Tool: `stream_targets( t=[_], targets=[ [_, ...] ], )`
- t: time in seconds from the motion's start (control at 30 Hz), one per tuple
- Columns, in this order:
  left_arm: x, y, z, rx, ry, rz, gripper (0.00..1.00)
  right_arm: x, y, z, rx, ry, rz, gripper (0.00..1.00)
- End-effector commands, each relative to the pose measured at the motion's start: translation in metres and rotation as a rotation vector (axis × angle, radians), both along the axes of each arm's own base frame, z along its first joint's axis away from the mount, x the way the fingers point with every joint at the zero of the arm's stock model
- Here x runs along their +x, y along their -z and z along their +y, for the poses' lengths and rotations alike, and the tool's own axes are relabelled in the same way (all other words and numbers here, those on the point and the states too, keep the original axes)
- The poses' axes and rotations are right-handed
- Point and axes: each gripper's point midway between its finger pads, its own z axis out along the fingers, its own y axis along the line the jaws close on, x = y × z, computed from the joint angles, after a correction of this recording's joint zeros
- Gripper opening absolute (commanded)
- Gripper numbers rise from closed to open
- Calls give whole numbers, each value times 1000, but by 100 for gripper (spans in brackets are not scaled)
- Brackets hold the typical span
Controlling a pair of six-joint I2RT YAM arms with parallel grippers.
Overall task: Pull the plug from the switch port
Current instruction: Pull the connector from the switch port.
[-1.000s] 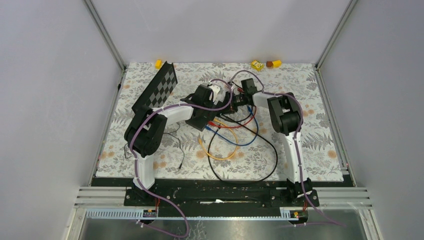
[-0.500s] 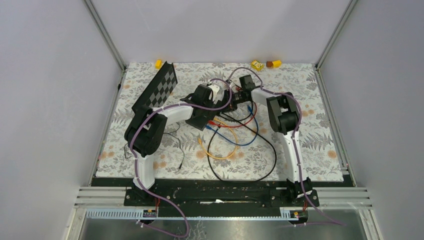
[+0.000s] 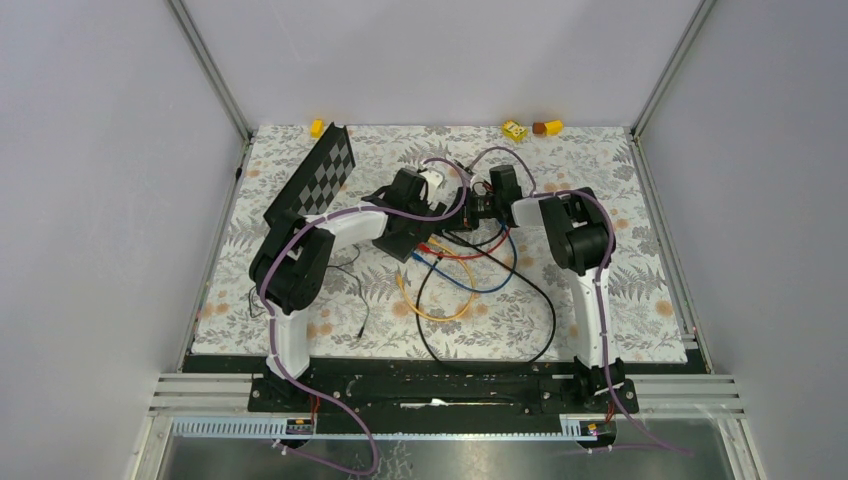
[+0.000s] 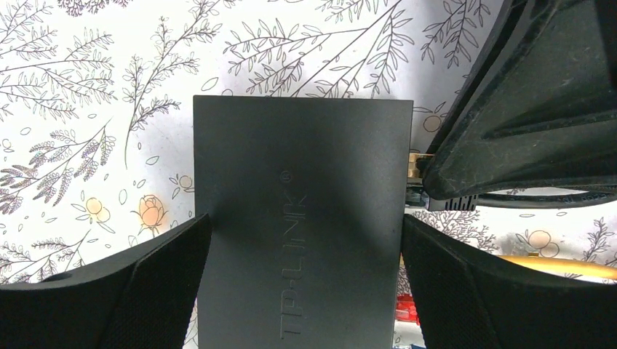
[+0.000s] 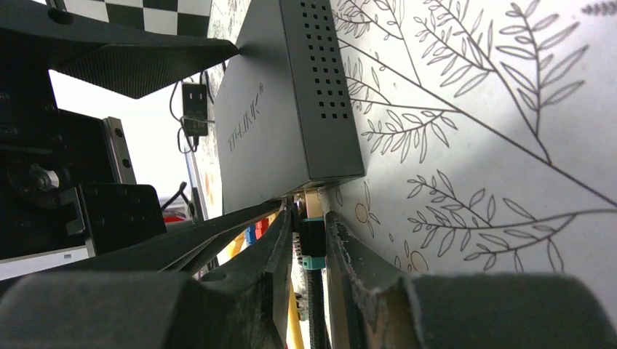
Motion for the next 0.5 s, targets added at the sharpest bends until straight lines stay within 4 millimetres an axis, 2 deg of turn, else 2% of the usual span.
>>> stream_targets(
  t=[0.0,0.13,0.3,0.37,0.47],
  targets=[
    [0,27,49,118,-133,67,97,-7,8,-16,-43,82,77,0],
    [0,27,48,115,-131,69,97,-6,14,-18,-96,-44,30,0],
    [0,25,50,110,-132,67,97,17,15,-32,-144,-177,-18,0],
    [0,24,50,103,-133,67,97,15,20,-34,-142,-184,14,0],
    [0,24,51,93,-137,71,97,5,25,-27,-96,-120,89,0]
  ],
)
